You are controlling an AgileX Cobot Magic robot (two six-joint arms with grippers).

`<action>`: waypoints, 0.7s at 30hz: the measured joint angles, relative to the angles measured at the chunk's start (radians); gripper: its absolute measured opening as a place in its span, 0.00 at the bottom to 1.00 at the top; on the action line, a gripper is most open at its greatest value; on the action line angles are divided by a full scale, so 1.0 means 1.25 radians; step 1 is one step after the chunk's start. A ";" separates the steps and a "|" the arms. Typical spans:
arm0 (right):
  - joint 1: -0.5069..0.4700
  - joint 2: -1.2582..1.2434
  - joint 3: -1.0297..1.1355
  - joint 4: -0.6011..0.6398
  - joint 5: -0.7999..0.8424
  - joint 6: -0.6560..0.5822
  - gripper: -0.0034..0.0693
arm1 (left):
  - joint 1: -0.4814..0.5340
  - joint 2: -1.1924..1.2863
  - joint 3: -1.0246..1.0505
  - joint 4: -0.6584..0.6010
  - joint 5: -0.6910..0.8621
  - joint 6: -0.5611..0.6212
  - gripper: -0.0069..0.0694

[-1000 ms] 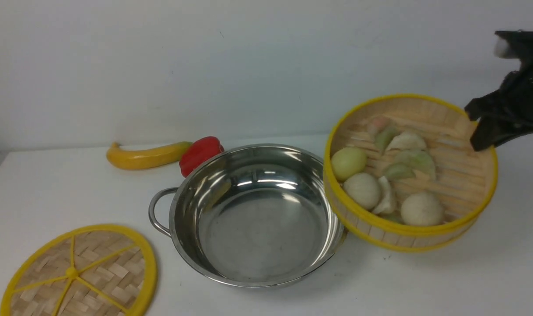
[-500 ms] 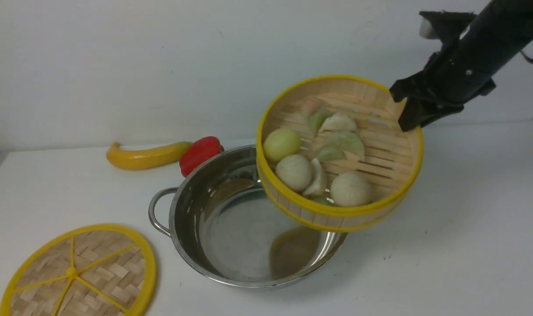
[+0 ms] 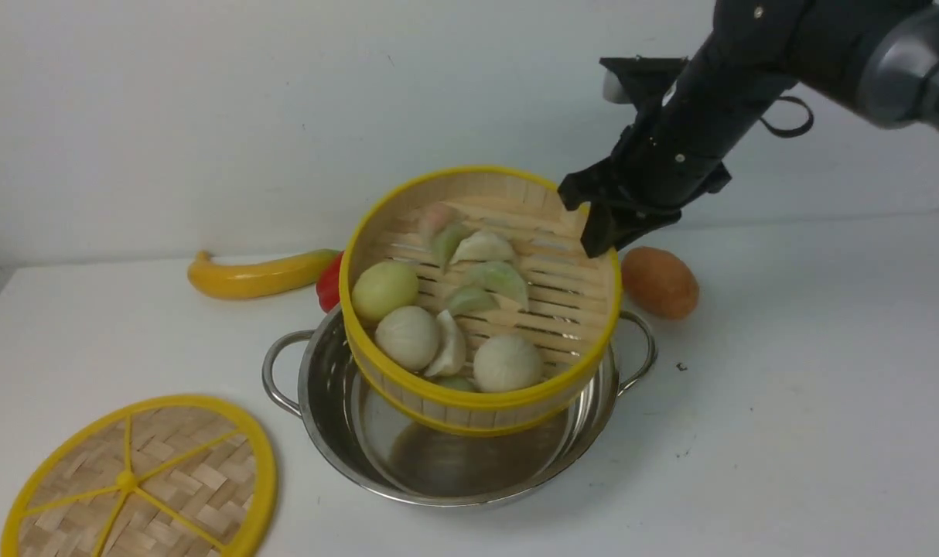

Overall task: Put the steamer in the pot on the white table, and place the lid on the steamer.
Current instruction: 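Place the bamboo steamer basket of food into the steel pot with the right gripper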

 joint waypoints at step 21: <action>0.017 0.066 -0.012 -0.004 -0.005 -0.009 0.15 | 0.000 0.000 0.000 0.000 0.000 0.000 0.50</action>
